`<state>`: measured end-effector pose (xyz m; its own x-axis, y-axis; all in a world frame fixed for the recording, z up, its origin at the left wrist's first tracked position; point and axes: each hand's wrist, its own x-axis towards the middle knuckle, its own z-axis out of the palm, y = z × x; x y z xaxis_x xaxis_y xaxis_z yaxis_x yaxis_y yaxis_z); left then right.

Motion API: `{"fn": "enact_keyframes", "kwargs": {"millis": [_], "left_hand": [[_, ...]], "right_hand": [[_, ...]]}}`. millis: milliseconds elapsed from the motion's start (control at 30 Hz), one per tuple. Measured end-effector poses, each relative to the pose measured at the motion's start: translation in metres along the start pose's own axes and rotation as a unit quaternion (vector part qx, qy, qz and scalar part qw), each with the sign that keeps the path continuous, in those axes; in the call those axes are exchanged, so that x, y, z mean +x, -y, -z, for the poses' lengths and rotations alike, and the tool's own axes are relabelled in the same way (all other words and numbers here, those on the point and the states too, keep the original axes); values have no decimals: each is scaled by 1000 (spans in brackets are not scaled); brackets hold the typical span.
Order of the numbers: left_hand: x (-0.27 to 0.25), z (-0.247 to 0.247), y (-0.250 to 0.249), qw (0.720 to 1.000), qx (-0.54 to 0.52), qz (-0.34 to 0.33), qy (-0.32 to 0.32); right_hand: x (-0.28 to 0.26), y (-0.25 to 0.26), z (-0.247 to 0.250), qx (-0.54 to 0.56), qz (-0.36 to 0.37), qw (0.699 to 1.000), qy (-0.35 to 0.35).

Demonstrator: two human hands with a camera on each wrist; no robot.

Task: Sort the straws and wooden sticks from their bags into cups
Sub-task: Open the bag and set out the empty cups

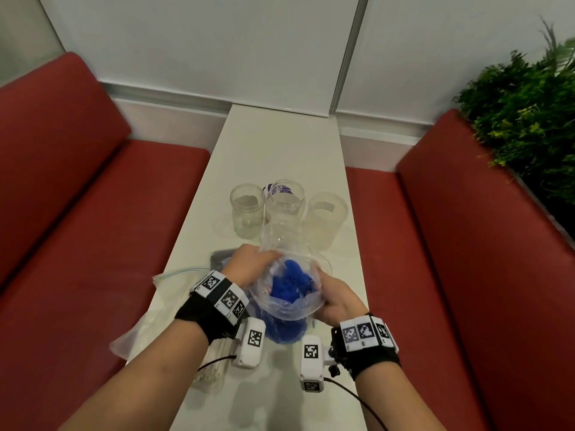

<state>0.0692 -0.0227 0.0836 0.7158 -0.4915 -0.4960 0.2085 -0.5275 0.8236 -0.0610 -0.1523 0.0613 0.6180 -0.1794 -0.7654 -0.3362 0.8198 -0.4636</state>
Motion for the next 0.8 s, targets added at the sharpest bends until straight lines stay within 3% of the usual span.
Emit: {"fn": "enact_keyframes", "kwargs": {"millis": [100,200,300,333,400,467,500,567,600,700,800], "left_hand": [[-2,-4,6,994,-97,54,24],[-9,-7,12,995,-98,11,25],[-20,1,11,985,-135,-41,96],[-23,7,9,986,-115,-46,115],[-29,21,4,989,31,-59,135],[-35,32,1,977,148,-32,153],[-38,35,1,976,136,14,172],[-45,35,1,966,5,107,237],[-47,34,1,954,-67,115,268],[-45,35,0,947,-158,49,276],[-40,39,-5,948,-187,4,257]], "right_hand": [[4,-5,-3,14,-19,1000,-4],[3,-2,-4,64,-27,998,4],[1,3,-4,82,-31,996,-26],[0,5,-4,82,-38,995,-27],[-4,8,-4,100,-59,993,-14],[-5,9,-5,116,-44,992,-8],[-5,8,-7,108,-29,994,-5],[-4,5,-10,79,11,997,1],[-4,4,-12,54,32,998,-3],[-5,4,-14,-65,74,995,-13],[-12,5,-19,-250,100,959,85]]}}
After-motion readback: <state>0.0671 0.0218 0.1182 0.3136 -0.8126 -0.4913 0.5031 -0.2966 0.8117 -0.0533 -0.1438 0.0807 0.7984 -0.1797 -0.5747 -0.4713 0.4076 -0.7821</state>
